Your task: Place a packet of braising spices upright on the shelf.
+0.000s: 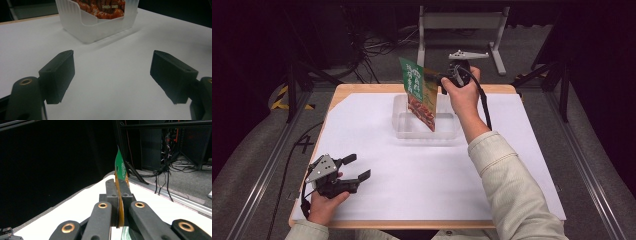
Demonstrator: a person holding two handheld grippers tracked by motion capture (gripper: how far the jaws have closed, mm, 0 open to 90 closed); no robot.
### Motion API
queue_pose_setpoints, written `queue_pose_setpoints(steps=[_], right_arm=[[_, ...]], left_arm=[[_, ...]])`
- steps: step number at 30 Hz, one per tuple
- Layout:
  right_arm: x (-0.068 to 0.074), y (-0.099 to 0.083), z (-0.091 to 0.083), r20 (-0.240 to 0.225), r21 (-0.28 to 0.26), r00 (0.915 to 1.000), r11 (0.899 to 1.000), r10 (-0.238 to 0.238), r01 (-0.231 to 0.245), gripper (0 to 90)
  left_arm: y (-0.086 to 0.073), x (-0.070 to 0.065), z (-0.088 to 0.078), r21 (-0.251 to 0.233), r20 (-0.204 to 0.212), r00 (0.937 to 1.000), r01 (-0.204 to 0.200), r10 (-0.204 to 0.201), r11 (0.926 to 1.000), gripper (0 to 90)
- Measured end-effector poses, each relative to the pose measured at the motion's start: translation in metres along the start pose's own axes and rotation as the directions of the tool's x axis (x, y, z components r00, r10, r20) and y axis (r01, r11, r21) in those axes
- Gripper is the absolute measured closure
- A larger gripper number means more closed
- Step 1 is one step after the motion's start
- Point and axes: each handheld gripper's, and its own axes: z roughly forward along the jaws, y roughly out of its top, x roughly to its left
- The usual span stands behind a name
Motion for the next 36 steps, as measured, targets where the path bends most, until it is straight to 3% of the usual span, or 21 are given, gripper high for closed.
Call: queue_pose_setpoints(steps=[18,36], right_arm=[[-0.003,-0.015,0.006,-0.003,0.033,0.9998,0.999,0.018,-0.018,89.5],[-0.002,-0.026,-0.003,-0.015,0.051,0.9998,0.999,0.014,-0.014,87.7]], left_arm=[[0.000,-0.001,0.000,0.002,0.001,1.0000,0.006,-0.006,1.0000,20.7],[0.000,-0.001,0.001,0.007,0.000,1.0000,-0.002,0.002,1.0000,20.7]])
